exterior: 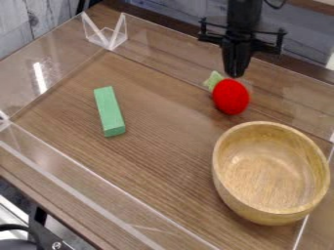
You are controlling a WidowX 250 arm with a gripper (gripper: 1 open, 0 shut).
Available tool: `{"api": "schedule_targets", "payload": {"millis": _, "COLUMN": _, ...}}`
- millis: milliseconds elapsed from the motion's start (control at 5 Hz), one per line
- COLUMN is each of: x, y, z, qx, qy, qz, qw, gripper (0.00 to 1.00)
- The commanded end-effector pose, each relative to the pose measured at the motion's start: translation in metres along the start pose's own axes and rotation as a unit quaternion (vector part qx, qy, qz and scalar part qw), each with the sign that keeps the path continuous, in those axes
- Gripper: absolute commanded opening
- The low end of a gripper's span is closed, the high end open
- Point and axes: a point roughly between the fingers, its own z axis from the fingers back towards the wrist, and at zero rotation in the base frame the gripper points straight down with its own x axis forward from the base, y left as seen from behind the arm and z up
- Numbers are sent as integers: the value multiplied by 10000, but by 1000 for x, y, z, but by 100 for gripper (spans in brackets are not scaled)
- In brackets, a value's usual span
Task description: Move the red object to the left side of the table
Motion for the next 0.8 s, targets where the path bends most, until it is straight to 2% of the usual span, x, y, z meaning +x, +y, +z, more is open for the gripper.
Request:
{"api": "schedule_targets", "payload": {"millis": 0, "x": 12, "y": 0, "z": 8, "qx": 2, "qy": -286, "qz": 258, "qw": 9993, "gripper": 100}}
{"api": "schedule_targets", "payload": {"millis": 200, "x": 13, "y": 12, "z": 0, "qx": 16, "qy": -298, "qz": 503, "qw": 9983, "gripper": 100}}
{"api": "schedule_targets", "payload": {"millis": 400, "x": 13, "y": 20, "z": -20, "qx": 117, "qy": -222, "qz": 831, "qw": 9962, "gripper": 100}}
{"api": "schedule_targets", "payload": {"millis": 600, "x": 14, "y": 25, "z": -36, "qx": 185, "qy": -144, "qz": 736, "qw": 9970, "gripper": 100}}
